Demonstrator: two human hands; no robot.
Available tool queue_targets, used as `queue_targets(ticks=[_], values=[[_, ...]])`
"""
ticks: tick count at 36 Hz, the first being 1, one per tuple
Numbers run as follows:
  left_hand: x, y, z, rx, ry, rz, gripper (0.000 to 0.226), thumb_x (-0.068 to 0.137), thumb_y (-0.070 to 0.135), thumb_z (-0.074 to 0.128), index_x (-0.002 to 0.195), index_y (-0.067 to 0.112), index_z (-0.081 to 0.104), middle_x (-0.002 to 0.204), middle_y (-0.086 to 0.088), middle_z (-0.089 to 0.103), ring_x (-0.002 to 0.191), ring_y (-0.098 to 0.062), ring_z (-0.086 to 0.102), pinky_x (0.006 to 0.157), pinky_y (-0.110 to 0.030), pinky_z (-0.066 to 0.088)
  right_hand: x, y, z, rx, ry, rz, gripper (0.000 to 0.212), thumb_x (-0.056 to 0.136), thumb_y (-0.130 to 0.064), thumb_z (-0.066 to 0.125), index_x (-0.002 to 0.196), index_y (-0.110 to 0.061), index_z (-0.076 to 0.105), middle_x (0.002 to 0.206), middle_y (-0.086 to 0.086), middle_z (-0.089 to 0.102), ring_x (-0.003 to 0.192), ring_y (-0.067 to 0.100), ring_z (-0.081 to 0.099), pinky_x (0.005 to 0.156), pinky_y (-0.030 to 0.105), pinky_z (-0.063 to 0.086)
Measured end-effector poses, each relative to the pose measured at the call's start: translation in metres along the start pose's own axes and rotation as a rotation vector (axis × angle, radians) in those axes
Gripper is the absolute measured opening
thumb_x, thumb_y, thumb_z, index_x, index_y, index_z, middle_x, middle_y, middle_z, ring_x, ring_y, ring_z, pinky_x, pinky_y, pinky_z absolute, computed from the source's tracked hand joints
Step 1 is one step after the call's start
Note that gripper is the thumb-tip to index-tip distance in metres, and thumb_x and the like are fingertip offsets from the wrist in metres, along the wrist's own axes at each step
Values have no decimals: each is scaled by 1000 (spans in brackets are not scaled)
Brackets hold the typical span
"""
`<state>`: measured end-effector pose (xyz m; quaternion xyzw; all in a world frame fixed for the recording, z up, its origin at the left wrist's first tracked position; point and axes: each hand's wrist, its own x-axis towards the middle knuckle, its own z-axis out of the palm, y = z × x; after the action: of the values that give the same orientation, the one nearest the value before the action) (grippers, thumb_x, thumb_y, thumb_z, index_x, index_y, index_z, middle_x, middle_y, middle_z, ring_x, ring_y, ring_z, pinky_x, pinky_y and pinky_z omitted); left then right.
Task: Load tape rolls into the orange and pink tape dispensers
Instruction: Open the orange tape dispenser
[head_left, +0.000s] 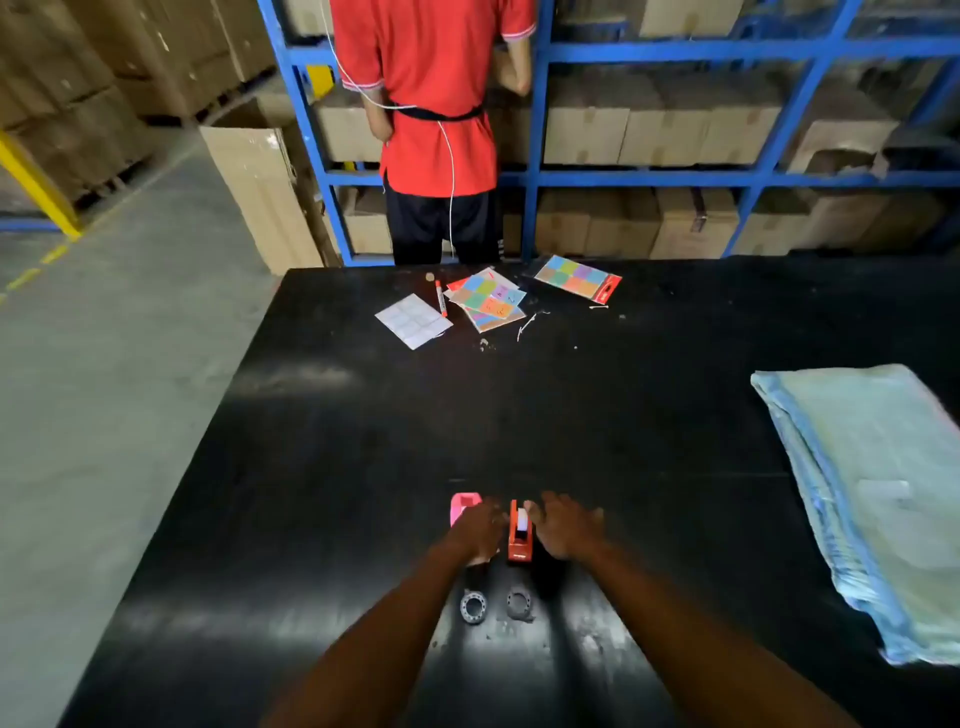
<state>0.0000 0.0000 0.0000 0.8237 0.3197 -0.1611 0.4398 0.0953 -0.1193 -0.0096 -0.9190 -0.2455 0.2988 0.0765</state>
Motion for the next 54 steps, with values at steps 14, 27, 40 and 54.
queue_targets(ticks=[14, 27, 40, 54], values=[[44, -14, 45, -144, 111, 71, 31, 104, 27, 37, 124, 10, 52, 112, -7, 62, 96, -14, 57, 77, -23, 40, 44, 16, 59, 575, -36, 37, 43, 96, -67, 30, 110, -31, 47, 122, 10, 59, 112, 30, 62, 90, 35, 44], [41, 1, 53, -339, 186, 141, 23, 104, 35, 35, 99, 13, 40, 77, 10, 48, 63, 7, 53, 69, -22, 44, 40, 16, 16, 795, -36, -84, 44, 107, -42, 29, 146, -23, 36, 126, -10, 46, 119, 9, 48, 104, 25, 32], [9, 18, 53, -521, 263, 229, 31, 101, 46, 36, 107, 15, 39, 102, -13, 57, 91, -21, 66, 81, -41, 56, 23, 13, -2, 893, -101, -122, 18, 106, -35, 33, 99, -23, 44, 95, 8, 59, 82, 25, 64, 76, 48, 58], [-5, 49, 49, -386, 123, 246, 34, 103, 42, 28, 112, 9, 29, 87, 6, 54, 79, -16, 64, 75, -42, 55, 4, 27, -18, 924, -64, -118, 28, 107, -37, 28, 119, -14, 39, 112, 16, 61, 71, 22, 66, 42, 27, 52]])
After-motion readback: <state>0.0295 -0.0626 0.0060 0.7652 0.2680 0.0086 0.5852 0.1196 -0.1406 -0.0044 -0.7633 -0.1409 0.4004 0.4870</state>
